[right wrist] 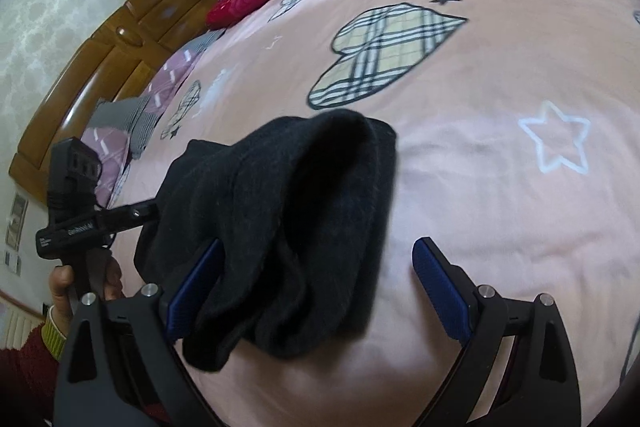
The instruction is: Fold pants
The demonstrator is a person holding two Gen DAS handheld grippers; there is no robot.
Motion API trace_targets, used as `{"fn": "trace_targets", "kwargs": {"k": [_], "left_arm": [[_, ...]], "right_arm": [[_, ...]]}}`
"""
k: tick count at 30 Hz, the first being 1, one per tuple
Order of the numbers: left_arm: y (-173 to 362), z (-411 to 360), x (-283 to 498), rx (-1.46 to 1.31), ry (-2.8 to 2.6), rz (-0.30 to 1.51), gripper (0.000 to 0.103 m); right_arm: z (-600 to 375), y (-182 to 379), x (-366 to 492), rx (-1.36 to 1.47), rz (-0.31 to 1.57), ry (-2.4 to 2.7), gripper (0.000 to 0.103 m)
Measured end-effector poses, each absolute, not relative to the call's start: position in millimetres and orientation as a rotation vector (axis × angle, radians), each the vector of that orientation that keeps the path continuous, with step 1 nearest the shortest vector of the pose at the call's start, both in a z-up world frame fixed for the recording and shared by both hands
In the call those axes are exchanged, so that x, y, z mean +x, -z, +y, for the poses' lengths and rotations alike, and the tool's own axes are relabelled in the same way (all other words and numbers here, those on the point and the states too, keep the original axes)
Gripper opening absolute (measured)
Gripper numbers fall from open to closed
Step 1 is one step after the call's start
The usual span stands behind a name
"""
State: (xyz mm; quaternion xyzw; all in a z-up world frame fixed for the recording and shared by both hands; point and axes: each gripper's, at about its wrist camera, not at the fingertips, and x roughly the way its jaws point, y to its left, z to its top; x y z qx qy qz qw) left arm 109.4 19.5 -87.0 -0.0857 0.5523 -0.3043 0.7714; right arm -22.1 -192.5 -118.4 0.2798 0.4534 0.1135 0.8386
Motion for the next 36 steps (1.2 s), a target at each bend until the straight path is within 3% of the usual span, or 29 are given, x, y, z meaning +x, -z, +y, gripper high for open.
{"fn": "trace_targets", "kwargs": {"k": [6, 8, 11, 15, 22, 27, 36], "left_arm": [[86.7, 16.8, 113.0, -0.200, 0.678, 1.186, 0.053], [84.2, 20.4, 114.6, -0.206, 0.679, 1.171, 0.048], [87.7, 23.0, 113.6, -0.219, 0.686, 1.177, 0.050], [84.8, 18.8, 111.1, -0.174, 0.672, 1.166, 0.067], [94.2, 10.7, 122.8, -0.191, 0.690, 1.189, 0.069], [103.8, 14.8, 128.1, -0.267, 0.711, 1.192, 0.057], [110.0, 30.0, 124.6, -0.431, 0.770, 1.174, 0.036]], "right_arm": [[-176.2, 107.2, 1.0, 0.520, 0.962, -0.305, 0.089], [-173.0, 95.1, 8.5, 0.505, 0.931, -0.327, 0.089], [-175.6, 87.6, 17.4, 0.490, 0.917, -0.332, 0.089], [-183.4, 99.3, 12.1, 0.544, 0.959, -0.325, 0.089], [-189.6, 133.6, -28.8, 0.678, 0.999, -0.333, 0.088], [-205.8, 151.2, -33.8, 0.850, 0.948, -0.366, 0.073], [-205.9, 153.6, -38.9, 0.897, 0.900, -0.415, 0.049]]}}
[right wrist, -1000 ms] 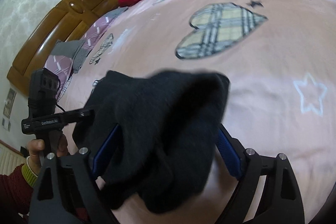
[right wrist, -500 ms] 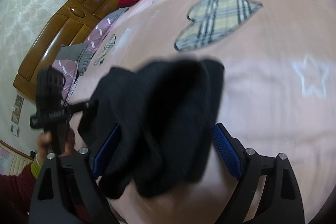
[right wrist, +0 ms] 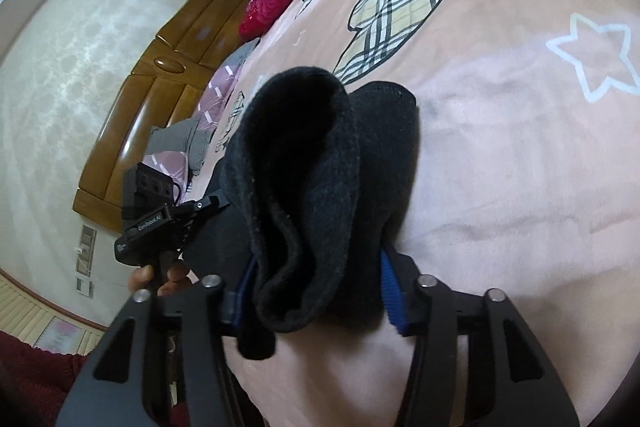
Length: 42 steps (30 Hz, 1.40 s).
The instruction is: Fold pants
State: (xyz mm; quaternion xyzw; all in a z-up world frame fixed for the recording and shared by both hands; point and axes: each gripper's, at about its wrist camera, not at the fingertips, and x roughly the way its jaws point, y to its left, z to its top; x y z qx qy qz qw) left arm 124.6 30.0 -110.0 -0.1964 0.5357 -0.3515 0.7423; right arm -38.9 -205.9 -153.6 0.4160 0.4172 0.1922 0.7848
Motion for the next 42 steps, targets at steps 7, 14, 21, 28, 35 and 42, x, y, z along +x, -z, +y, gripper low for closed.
{"fn": "trace_targets", "kwargs": {"k": [7, 14, 21, 28, 35, 42], "left_arm": [[58.7, 44.7, 106.8, -0.443, 0.776, 1.073, 0.033], [15.1, 84.4, 106.5, -0.428, 0.697, 0.988, 0.033], [16.8, 110.1, 117.3, -0.413, 0.625, 0.982, 0.033], [59.7, 109.2, 138.5, -0.403, 0.577, 1.017, 0.033], [91.6, 104.2, 136.5, -0.359, 0.559, 1.045, 0.035], [102.2, 98.6, 138.6, -0.278, 0.538, 1.037, 0.056]], "right_arm": [[-205.4, 124.1, -43.1, 0.920, 0.807, -0.487, 0.045], [-178.1, 83.7, -8.0, 0.862, 0.803, -0.578, 0.045], [-146.7, 77.1, 29.6, 0.783, 0.863, -0.600, 0.045], [-135.6, 90.9, 67.8, 0.731, 0.929, -0.567, 0.045], [-131.7, 119.8, 77.6, 0.660, 1.013, -0.515, 0.056], [-150.5, 139.7, 72.5, 0.658, 1.000, -0.446, 0.080]]}}
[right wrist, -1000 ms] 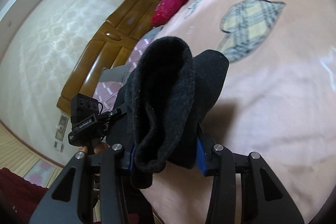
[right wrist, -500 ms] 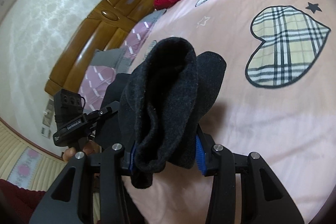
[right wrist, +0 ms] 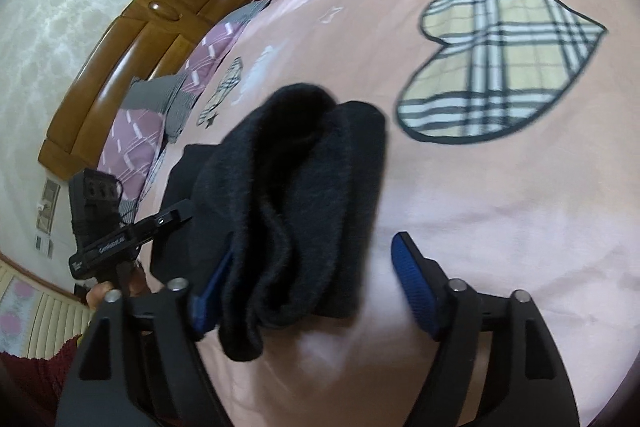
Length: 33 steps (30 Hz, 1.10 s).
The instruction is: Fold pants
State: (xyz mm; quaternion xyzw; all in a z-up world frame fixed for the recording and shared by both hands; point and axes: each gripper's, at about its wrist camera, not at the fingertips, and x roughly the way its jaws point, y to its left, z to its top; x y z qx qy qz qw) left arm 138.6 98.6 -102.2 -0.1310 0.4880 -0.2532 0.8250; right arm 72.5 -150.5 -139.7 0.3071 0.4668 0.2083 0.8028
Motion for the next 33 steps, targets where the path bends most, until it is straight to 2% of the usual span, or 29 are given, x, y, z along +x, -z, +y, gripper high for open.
{"fn": "trace_targets", "kwargs": {"k": [4, 6, 12, 25, 33], "left_arm": [[105.9, 96.2, 138.6, -0.279, 0.525, 1.040, 0.061], [102.9, 96.6, 135.5, -0.265, 0.499, 1.032, 0.071], [89.3, 99.5, 122.6, -0.210, 0.434, 1.011, 0.077], [66.6, 90.0, 77.3, -0.051, 0.307, 0.951, 0.079], [78.0, 89.3, 81.0, -0.023, 0.277, 0.979, 0.082]], "right_arm": [[-162.7, 149.3, 65.7, 0.670, 0.966, -0.427, 0.081], [-161.5, 147.9, 64.1, 0.649, 0.952, -0.417, 0.082], [-165.6, 139.7, 59.4, 0.605, 0.936, -0.383, 0.083], [-179.0, 110.5, 32.3, 0.641, 0.857, -0.332, 0.084], [-151.7, 109.5, 36.7, 0.377, 0.910, -0.181, 0.084]]}}
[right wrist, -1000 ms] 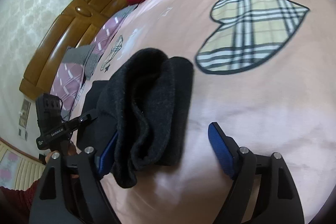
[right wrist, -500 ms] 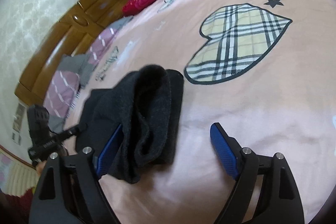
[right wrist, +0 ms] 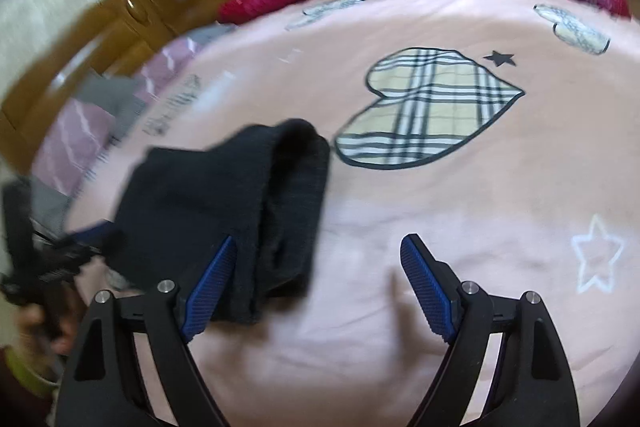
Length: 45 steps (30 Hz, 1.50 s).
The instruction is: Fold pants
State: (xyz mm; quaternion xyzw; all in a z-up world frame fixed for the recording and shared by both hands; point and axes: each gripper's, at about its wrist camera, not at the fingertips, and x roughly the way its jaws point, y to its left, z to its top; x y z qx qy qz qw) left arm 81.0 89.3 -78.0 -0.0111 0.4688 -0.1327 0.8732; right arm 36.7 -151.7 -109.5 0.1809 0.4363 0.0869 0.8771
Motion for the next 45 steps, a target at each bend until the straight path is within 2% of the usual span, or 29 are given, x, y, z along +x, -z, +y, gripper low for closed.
{"fn": "trace_targets", "kwargs": {"k": [7, 17, 21, 45], "left_arm": [[67.6, 91.1, 71.5, -0.008, 0.270, 0.929, 0.082], [47.2, 78.1, 19.6, 0.074, 0.214, 0.811, 0.083], [41.3, 70.6, 4.8, 0.117, 0.190, 0.768, 0.083], [62.4, 65.5, -2.9, 0.123, 0.170, 0.768, 0.085]], "right_arm": [[-154.5, 106.7, 38.7, 0.378, 0.889, -0.162, 0.086], [-118.3, 68.0, -17.2, 0.267, 0.736, -0.226, 0.087], [-102.6, 62.5, -28.2, 0.208, 0.706, -0.248, 0.092], [-71.5, 89.9, -35.0, 0.167, 0.760, -0.225, 0.094]]}}
